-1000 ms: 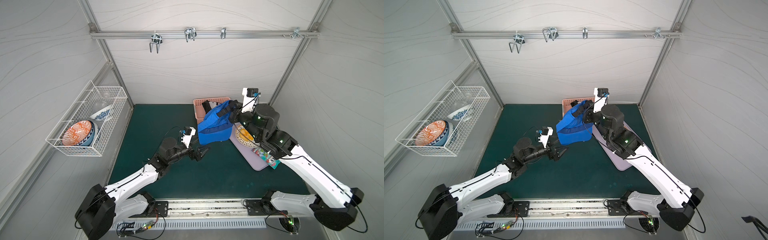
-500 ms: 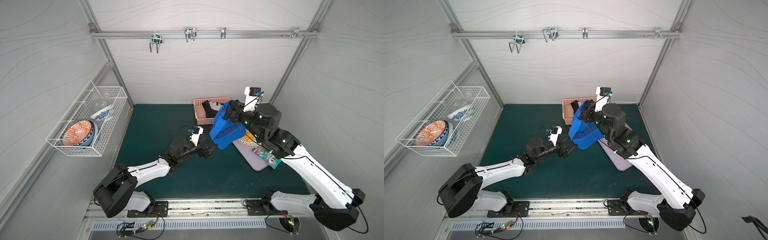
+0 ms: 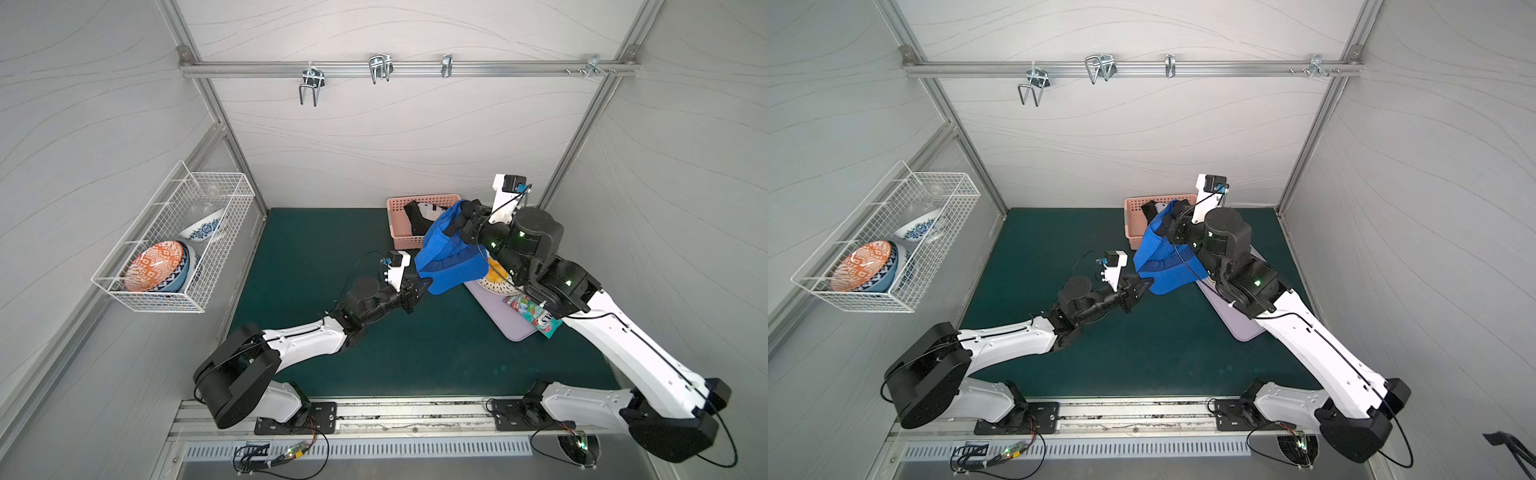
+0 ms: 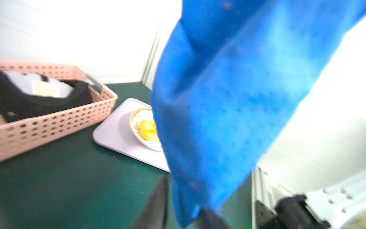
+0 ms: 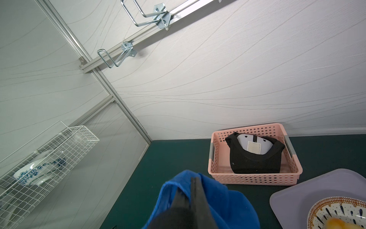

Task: Turn the baseball cap inside out
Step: Turn over the baseball cap, then place the baseball cap at the center of the board.

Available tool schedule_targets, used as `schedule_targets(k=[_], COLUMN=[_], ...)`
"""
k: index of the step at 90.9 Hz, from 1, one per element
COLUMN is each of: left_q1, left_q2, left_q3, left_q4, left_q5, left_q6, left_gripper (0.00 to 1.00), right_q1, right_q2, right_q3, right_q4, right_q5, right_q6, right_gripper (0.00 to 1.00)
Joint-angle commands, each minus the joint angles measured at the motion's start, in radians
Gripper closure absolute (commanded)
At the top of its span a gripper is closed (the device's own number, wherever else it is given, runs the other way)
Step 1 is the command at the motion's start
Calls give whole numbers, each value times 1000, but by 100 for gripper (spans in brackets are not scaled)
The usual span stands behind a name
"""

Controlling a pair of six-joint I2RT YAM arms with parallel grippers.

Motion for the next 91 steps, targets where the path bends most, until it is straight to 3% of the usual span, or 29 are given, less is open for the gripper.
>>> schedule_targets(k=[1,13,23,36,46,53,63,71,83,91], left_q1=[-4,-6,-6,-5,-4,-4,12,89,206,253], left_q2=[27,40,17,-53,-78,-102,-158,-224,-310,-351], left_q3=[62,56,49,114,109,98,92,94,96,94], left_q4=[80,97,49,-307,-372,-337,-314,-369,-489,-549], left_q5=[-87,-115,-219,-495,-560,-539,-534,-480,-420,-404], left_q6=[-7,-38,-48,-27,9,58,230,327,469,547], left_gripper=[87,100,100,100,100,100,100,100,100,100], right_q1=[-1,-1,-1,7,8,9,8,7,-6,-21], right_q2=[-36,-47,-62,-108,-145,-145,-168,-226,-339,-383], right_q3=[-12,-22,-40,-109,-163,-171,-224,-314,-418,-464], right_q4=[16,0,-9,28,63,33,-24,-37,-61,-80], right_q5=[2,10,13,23,14,-30,-134,-212,-326,-372], right_q6=[47,49,53,40,24,16,29,22,-24,-23], right_gripper=[100,100,100,100,100,87,46,19,2,1])
